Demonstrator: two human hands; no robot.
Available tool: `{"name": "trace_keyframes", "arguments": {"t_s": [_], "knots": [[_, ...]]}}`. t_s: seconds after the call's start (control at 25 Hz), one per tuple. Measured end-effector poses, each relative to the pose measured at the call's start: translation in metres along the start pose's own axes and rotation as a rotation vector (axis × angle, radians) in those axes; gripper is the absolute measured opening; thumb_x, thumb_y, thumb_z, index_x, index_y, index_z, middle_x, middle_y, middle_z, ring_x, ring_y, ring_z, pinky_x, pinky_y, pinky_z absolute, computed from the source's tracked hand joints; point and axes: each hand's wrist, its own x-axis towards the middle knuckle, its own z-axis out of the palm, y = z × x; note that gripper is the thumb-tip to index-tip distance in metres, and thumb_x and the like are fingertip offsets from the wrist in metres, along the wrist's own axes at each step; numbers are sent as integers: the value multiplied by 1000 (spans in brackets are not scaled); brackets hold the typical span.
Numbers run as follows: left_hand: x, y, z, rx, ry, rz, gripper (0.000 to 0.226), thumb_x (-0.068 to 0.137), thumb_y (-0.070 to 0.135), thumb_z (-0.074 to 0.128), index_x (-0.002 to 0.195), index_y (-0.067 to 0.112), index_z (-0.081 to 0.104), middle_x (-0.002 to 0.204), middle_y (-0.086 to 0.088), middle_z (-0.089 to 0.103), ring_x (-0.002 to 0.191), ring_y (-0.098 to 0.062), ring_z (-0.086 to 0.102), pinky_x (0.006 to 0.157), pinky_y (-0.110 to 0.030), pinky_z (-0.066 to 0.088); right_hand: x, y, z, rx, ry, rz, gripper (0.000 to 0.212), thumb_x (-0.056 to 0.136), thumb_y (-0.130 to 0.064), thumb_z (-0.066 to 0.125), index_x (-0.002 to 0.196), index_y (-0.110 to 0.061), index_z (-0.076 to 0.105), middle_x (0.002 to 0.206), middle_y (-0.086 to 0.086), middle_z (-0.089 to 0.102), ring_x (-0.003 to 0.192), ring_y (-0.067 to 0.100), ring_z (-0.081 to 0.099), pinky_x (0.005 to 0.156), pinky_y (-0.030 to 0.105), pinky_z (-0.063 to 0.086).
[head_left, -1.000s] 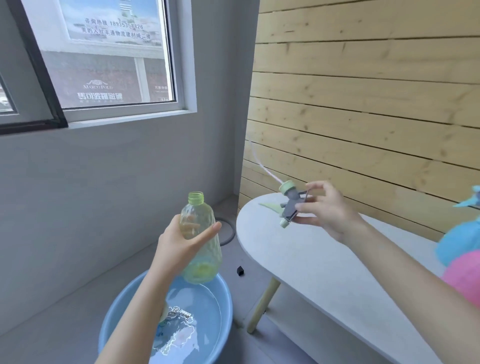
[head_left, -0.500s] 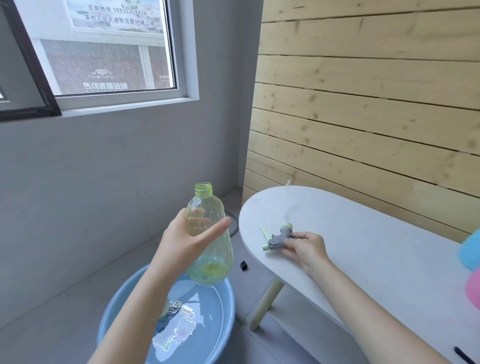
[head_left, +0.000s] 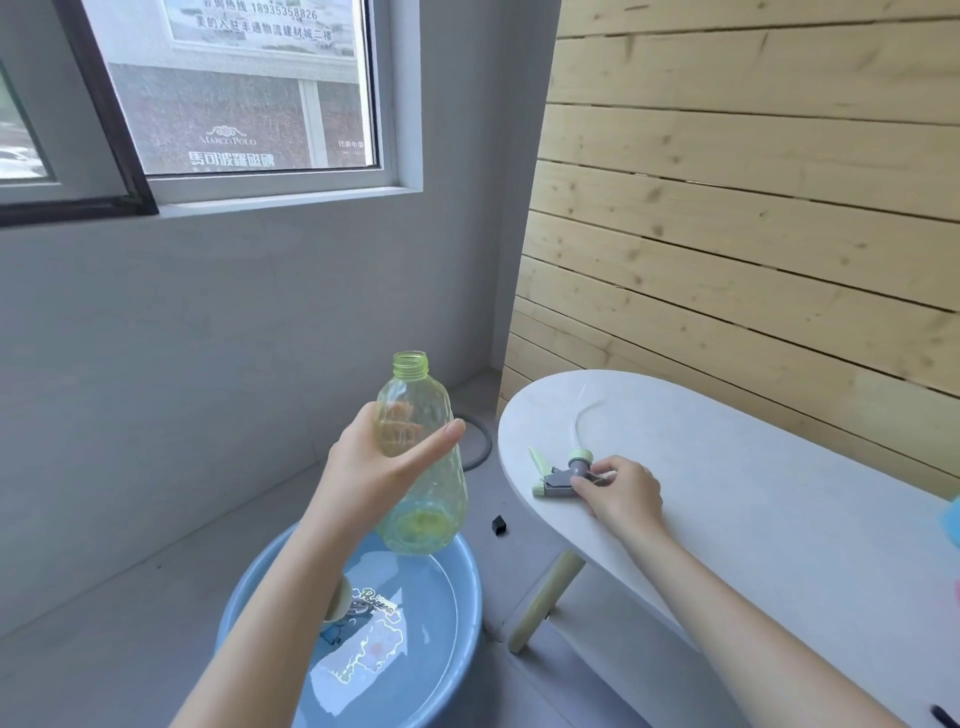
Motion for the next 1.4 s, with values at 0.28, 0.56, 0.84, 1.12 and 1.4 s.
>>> {"name": "trace_keyframes", "arguments": {"t_s": [0.28,0.56,0.84,1.12,1.4], "knots": [[-2,0,-17,-80,78,-22,62,51,70,71,97,30,58,95,10,68,93,-9,64,83,-34,53,-42,-65,-30,131,41,-267,21,88,-19,62,108,-14,60,111,6,59,87,15,58,83,34,49],[-8,-1,-41,-245,110,-69,104,42,91,62,112,13,61,103,-1,69,95,-18,66,73,-32,52,-141,-162,-33,7,-339,-710,35,89,-28,62,123,-28,55,110,-10,61,102,1,59,75,5,42],[-36,15,-78,-497,86,-44,88,63,85,54,97,4,67,88,-9,70,82,-21,68,73,-33,52,-189,-199,-9,-316,-416,-881,53,89,-38,60,137,-30,40,126,-4,52,118,13,49,99,32,43],[-60,30,-109,-718,48,-36,42,84,67,43,94,33,65,92,5,73,94,-13,68,75,-36,54,-203,-219,-3,-476,-401,-904,103,79,-45,72,153,-23,4,156,-6,21,141,13,25,113,29,28],[-60,4,-134,-515,145,-56,22,95,41,51,109,28,62,107,9,67,99,-7,63,88,-36,50,-186,-221,15,-237,-402,-891,86,74,-39,78,143,-29,28,131,-11,50,120,7,48,89,17,35]]}}
